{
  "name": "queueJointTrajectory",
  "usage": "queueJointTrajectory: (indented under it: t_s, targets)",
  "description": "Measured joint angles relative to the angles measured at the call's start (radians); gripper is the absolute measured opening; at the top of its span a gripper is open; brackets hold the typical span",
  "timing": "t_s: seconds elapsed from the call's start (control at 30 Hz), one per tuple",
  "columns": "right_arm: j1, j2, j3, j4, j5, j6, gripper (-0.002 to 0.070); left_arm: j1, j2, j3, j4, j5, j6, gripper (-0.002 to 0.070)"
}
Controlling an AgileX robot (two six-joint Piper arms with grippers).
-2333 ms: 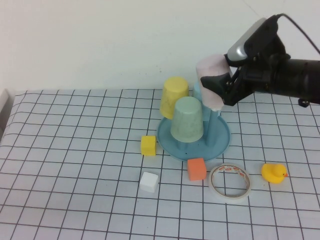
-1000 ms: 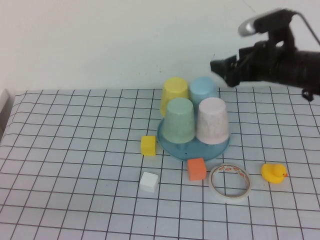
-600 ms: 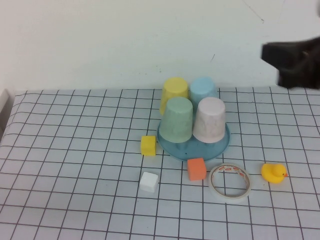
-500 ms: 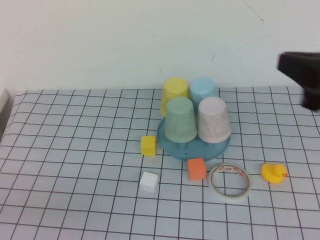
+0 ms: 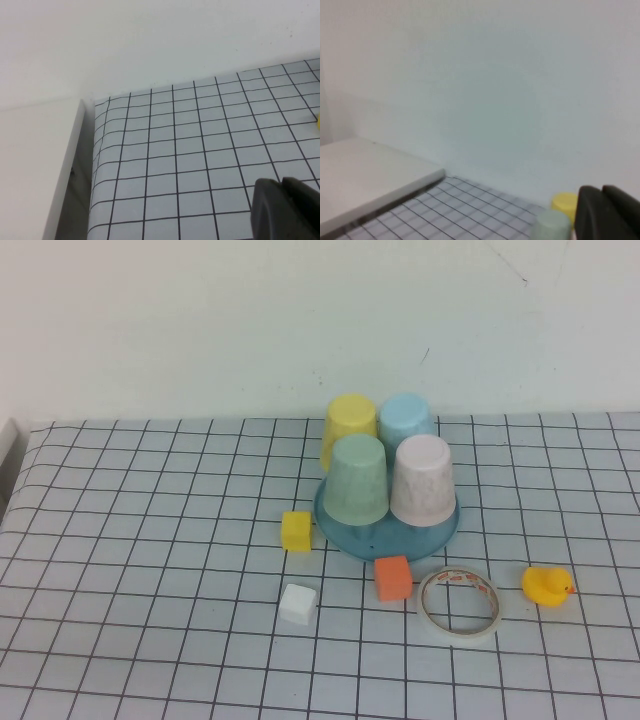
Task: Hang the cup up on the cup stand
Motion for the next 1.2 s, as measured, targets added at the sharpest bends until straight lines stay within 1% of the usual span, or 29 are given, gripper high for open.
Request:
queueJointTrajectory:
  t_s: [0.17, 0.5, 0.6, 0.63, 0.7, 0.73, 0.77, 0.8, 0.83, 0.87, 0.93, 1.0, 1.07, 1.2]
  targets:
    - [0.0, -0.081, 0.098, -0.008, -0.123, -0.02, -0.0001, 0.0, 0.0, 0.004, 0.0, 0.0, 0.0, 0.0]
    - [0.0, -0.19, 0.172, -0.031, -0.362, -0.13, -0.0001, 0.0, 0.0, 0.004, 0.0, 0.0, 0.0, 0.0]
    - [0.0, -0.201, 0.211, -0.051, -0.431, -0.103, -0.0001, 0.0, 0.0, 0.004, 0.0, 0.0, 0.0, 0.0]
    - [0.0, -0.21, 0.234, -0.103, -0.457, -0.048, -0.0001, 0.0, 0.0, 0.004, 0.0, 0.0, 0.0, 0.0]
    - [-0.008, -0.234, 0.279, -0.276, -0.504, 0.105, -0.0001, 0.0, 0.0, 0.004, 0.0, 0.0, 0.0, 0.0]
    - [-0.018, -0.248, 0.305, -0.407, -0.523, 0.237, -0.0001, 0.0, 0.0, 0.004, 0.0, 0.0, 0.0, 0.0]
    - [-0.039, -0.265, 0.334, -0.578, -0.532, 0.419, -0.0001, 0.0, 0.0, 0.004, 0.0, 0.0, 0.0, 0.0]
    - [-0.06, -0.277, 0.351, -0.694, -0.532, 0.549, -0.0001, 0.0, 0.0, 0.004, 0.0, 0.0, 0.0, 0.0]
    - [-0.132, -0.307, 0.378, -0.968, -0.484, 0.897, -0.0001, 0.0, 0.0, 0.004, 0.0, 0.0, 0.0, 0.0]
    - [-0.177, -0.321, 0.382, -1.092, -0.435, 1.04, -0.0001, 0.0, 0.0, 0.004, 0.0, 0.0, 0.0, 0.0]
    - [-0.261, -0.348, 0.386, -1.282, -0.339, 1.248, -0.0001, 0.0, 0.0, 0.004, 0.0, 0.0, 0.0, 0.0]
    - [-0.349, -0.374, 0.395, -1.422, -0.263, 1.365, -0.0001, 0.0, 0.0, 0.004, 0.0, 0.0, 0.0, 0.0]
    - [-0.412, -0.401, 0.407, -1.498, -0.222, 1.424, -0.0001, 0.0, 0.0, 0.004, 0.0, 0.0, 0.0, 0.0]
    - [-0.444, -0.443, 0.442, -1.548, -0.211, 1.471, -0.0001, 0.0, 0.0, 0.004, 0.0, 0.0, 0.0, 0.0]
